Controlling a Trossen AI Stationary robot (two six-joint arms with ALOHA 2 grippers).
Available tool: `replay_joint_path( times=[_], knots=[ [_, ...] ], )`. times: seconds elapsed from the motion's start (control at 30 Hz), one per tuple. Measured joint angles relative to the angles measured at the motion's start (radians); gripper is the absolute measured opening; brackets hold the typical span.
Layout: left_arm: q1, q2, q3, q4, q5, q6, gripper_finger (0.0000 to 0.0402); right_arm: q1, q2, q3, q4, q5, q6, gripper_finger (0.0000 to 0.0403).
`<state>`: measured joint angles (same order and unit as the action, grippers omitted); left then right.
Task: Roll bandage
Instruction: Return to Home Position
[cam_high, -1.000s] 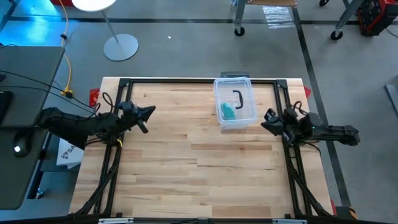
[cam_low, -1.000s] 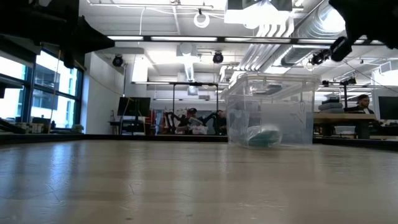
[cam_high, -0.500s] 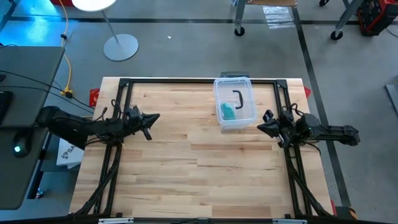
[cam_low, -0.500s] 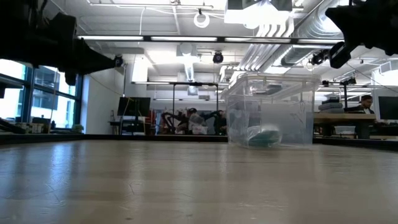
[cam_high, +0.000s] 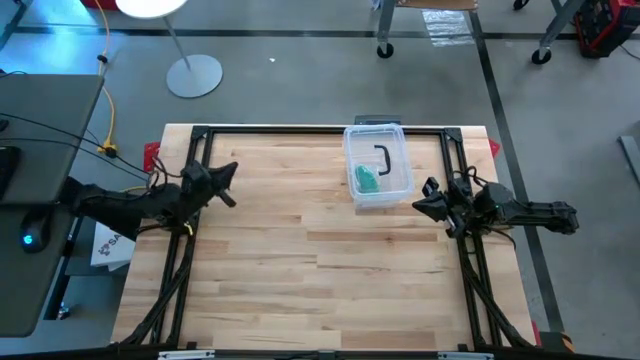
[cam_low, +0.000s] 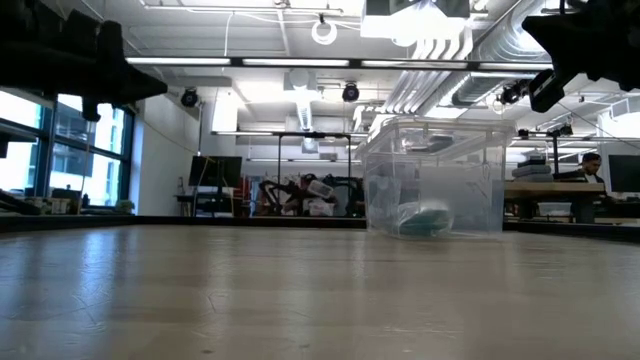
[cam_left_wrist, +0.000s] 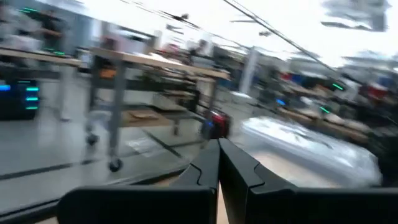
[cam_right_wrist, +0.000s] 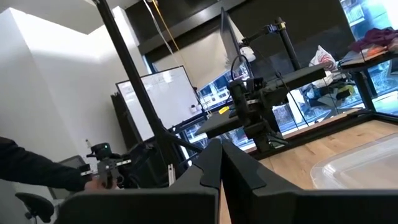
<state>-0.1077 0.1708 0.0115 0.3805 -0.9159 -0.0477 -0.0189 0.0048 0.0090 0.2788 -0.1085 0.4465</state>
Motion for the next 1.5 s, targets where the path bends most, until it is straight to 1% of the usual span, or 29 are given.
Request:
replay_joint_path(
  times=[0.1,0.2,0.27,0.33,0.4,0.53,0.63,0.7,0.83,0.97,1.5],
  knots=[
    [0.02,-0.098,0.0,-0.146,0.153,-0.05,0.0,0.0,0.0,0.0,-0.005,-0.002,-0.009,0.0],
    [0.035,-0.163,0.0,-0.316,0.399,-0.138,0.0,0.0,0.0,0.0,-0.014,-0.018,-0.027,0.0],
    [0.038,-0.159,0.001,-0.324,0.579,-0.113,0.0,0.0,0.0,0.0,-0.023,-0.022,-0.041,0.0],
    [0.04,-0.157,0.001,-0.344,0.702,-0.088,0.0,0.0,0.0,0.0,-0.036,-0.026,-0.057,0.0],
    [0.04,-0.143,0.001,-0.354,0.777,-0.062,0.0,0.0,0.0,0.0,-0.044,-0.032,-0.077,0.0],
    [0.041,-0.114,0.001,-0.363,0.826,0.0,0.0,0.0,0.001,0.0,-0.085,-0.022,-0.085,0.0],
    [0.041,-0.087,0.001,-0.364,0.829,0.09,0.0,0.0,0.001,0.0,-0.155,0.047,-0.003,0.0],
    [0.041,-0.074,0.001,-0.364,0.828,0.112,0.0,0.0,0.001,0.0,-0.201,0.067,0.048,0.0],
    [0.041,-0.065,0.001,-0.364,0.828,0.081,0.0,0.0,0.004,0.0,-0.264,0.073,0.096,0.0],
    [0.041,-0.065,0.001,-0.362,0.825,0.051,0.0,0.0,0.006,0.001,-0.264,0.073,0.096,0.0],
    [0.041,-0.065,0.001,-0.362,0.825,0.051,0.0,0.0,0.007,0.002,-0.268,0.072,0.096,0.0]
  ],
)
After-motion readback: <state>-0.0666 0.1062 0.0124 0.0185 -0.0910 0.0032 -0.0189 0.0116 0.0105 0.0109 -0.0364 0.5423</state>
